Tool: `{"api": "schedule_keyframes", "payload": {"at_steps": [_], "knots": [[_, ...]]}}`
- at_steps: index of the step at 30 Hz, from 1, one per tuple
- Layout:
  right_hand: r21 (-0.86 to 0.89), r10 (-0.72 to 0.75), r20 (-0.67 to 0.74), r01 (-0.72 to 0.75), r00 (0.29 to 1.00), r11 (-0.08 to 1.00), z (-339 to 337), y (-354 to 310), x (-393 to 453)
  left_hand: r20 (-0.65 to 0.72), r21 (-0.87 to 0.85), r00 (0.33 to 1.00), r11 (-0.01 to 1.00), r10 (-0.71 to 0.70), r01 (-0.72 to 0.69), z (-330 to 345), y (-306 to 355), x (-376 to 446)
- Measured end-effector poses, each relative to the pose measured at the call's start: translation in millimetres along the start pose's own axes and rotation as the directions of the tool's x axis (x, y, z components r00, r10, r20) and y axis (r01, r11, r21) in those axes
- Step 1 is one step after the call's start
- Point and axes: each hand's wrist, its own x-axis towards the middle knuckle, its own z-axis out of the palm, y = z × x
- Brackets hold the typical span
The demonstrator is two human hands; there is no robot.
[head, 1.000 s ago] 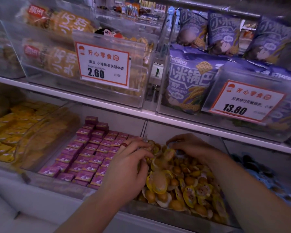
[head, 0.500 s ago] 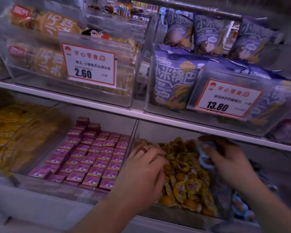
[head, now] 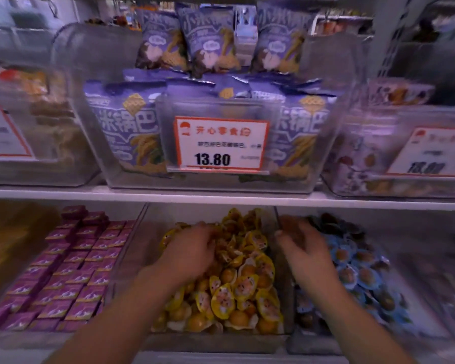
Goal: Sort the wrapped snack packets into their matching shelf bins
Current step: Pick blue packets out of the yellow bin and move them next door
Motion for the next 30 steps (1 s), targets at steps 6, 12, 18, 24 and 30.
{"api": "schedule_keyframes", "payload": {"at_steps": [6,12,18,24,30], "knots": [[0.115,0.061,0.09,-0.072,0.994,0.991,-2,12,6,0.358,0.394,0.933,0.912,-0.042,-0.111,8,-12,54],[0.091,0.036,0.082,-0.043,0.996,0.995,-3,17,9,0.291,0.673,0.945,0.734,-0.151,-0.09,8,-27,51],[0.149,0.038,0.1,-0.053,0.994,0.987,-4,20,7,0.106,0.602,0.979,0.795,-0.174,0.076,-1,-35,44],[0.154,0.058,0.085,-0.071,0.995,0.986,0,21,7,0.276,0.532,0.956,0.812,0.102,-0.24,13,-28,42],[0.135,0.094,0.086,-0.105,0.992,0.985,1,24,9,0.219,0.67,0.974,0.718,0.051,-0.189,13,-28,50]]}}
